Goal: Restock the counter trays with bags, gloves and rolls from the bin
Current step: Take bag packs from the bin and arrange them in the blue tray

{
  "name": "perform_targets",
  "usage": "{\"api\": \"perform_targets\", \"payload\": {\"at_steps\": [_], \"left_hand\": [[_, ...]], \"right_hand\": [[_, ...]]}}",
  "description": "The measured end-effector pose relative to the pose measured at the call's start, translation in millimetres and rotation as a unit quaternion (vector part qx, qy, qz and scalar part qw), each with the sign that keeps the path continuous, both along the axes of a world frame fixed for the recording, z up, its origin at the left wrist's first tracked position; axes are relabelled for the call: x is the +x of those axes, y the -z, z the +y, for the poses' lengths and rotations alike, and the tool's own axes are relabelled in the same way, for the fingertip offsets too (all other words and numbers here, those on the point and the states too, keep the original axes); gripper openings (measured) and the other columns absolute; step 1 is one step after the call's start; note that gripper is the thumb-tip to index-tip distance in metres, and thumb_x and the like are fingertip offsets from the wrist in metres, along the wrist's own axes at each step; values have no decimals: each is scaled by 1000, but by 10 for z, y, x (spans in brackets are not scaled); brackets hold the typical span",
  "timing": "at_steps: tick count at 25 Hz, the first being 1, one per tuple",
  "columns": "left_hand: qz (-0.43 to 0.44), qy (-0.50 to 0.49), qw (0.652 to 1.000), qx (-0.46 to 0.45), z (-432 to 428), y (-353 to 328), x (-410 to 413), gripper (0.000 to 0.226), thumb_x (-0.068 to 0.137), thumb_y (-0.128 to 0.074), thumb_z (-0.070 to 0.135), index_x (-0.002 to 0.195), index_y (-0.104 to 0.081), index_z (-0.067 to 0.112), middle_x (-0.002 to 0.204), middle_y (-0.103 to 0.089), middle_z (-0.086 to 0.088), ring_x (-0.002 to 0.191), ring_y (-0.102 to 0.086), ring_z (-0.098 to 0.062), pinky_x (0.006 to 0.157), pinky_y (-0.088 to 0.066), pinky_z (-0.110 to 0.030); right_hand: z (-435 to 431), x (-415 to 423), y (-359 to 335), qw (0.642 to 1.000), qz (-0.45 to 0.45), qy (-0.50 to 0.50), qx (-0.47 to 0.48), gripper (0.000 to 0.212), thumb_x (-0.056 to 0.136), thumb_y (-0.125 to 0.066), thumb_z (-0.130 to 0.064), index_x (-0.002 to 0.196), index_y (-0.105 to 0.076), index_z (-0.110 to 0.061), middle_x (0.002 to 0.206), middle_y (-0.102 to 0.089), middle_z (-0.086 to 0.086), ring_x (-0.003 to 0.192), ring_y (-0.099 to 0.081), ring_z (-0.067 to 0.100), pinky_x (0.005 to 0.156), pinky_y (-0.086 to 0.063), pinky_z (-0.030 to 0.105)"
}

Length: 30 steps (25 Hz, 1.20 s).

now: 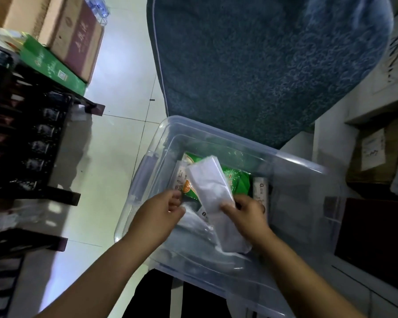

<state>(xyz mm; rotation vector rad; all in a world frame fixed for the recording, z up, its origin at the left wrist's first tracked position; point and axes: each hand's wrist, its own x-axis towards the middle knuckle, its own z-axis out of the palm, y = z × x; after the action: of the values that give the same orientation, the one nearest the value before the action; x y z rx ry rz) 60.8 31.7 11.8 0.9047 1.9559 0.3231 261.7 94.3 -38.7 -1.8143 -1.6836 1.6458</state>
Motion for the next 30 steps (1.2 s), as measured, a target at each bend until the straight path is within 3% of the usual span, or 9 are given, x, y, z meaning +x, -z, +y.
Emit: {"api": "perform_targets", "payload": {"at_steps": [1, 3, 5, 8, 11, 15, 21, 27, 30], "left_hand": [[-101, -95, 990, -9, 60, -38, 39, 37, 81, -67, 23, 116, -57, 21, 104, -69, 4, 91, -65, -10, 77, -49, -26], [-306, -262, 915, 5, 174, -143, 90, 36, 76, -71, 18, 109, -61, 10, 96, -74, -3, 83, -70, -16, 69, -55, -27], [-372, -360, 855, 28, 239, -228, 87, 29, 74, -69, 21, 100, -65, 9, 80, -77, -6, 70, -72, -19, 55, -57, -29], [-275, -373, 881, 96, 220, -299, -80, 15, 83, -65, 18, 96, -66, 10, 74, -76, -3, 66, -72, -22, 51, -55, -28], [-225, -399, 869, 189, 156, -345, -422, 5, 84, -65, 20, 87, -69, 18, 82, -77, 1, 73, -73, -16, 54, -55, -21], [-188, -437, 841, 257, 60, -368, -864, 10, 84, -65, 22, 82, -73, 29, 86, -77, 5, 78, -72, -12, 61, -56, -23], [-160, -451, 837, 267, -169, -247, -1001, 7, 81, -67, 24, 80, -72, 28, 79, -76, 9, 75, -71, -9, 60, -54, -22], [-161, -459, 833, 264, -279, -185, -911, 5, 78, -69, 24, 75, -74, 25, 74, -76, 7, 68, -71, -9, 55, -53, -20], [-170, -439, 847, 248, -337, -212, -884, 6, 74, -71, 29, 79, -74, 30, 78, -76, 7, 71, -72, -11, 55, -54, -23]], "right_hand": [[-17, -118, -157, 995, 85, 33, -37, 16, 80, -69, -10, 66, -68, -18, 60, -65, -7, 57, -55, -3, 55, -43, 16], [-50, -336, -351, 973, 199, 57, -105, 5, 82, -67, -7, 80, -71, -8, 74, -70, 2, 68, -59, 9, 62, -47, 24], [-62, -480, -407, 956, 249, 48, -145, 10, 83, -66, -8, 86, -69, 1, 81, -67, 13, 71, -58, 18, 63, -48, 30], [-60, -566, -255, 969, 212, 1, -126, 10, 81, -67, -8, 76, -65, 0, 72, -62, 9, 64, -54, 14, 60, -45, 24], [-195, -450, 217, 995, 39, -63, -73, 11, 81, -64, 1, 89, -68, -4, 85, -68, 10, 76, -60, 18, 71, -47, 26], [-557, -218, 738, 967, -120, -199, -108, 37, 85, -58, -6, 123, -56, -4, 127, -59, 17, 115, -55, 28, 97, -42, 29], [-812, -433, 1000, 920, -292, -262, 14, 46, 88, -49, -17, 133, -42, -16, 127, -56, 13, 115, -52, 28, 98, -40, 33], [-718, -444, 1032, 860, -359, -364, 5, 29, 91, -44, -19, 117, -57, -16, 116, -66, 8, 107, -61, 28, 87, -48, 33], [-596, -360, 839, 879, -338, -336, -7, 29, 84, -52, -21, 111, -61, -22, 114, -66, 7, 106, -61, 28, 85, -48, 31]]}}
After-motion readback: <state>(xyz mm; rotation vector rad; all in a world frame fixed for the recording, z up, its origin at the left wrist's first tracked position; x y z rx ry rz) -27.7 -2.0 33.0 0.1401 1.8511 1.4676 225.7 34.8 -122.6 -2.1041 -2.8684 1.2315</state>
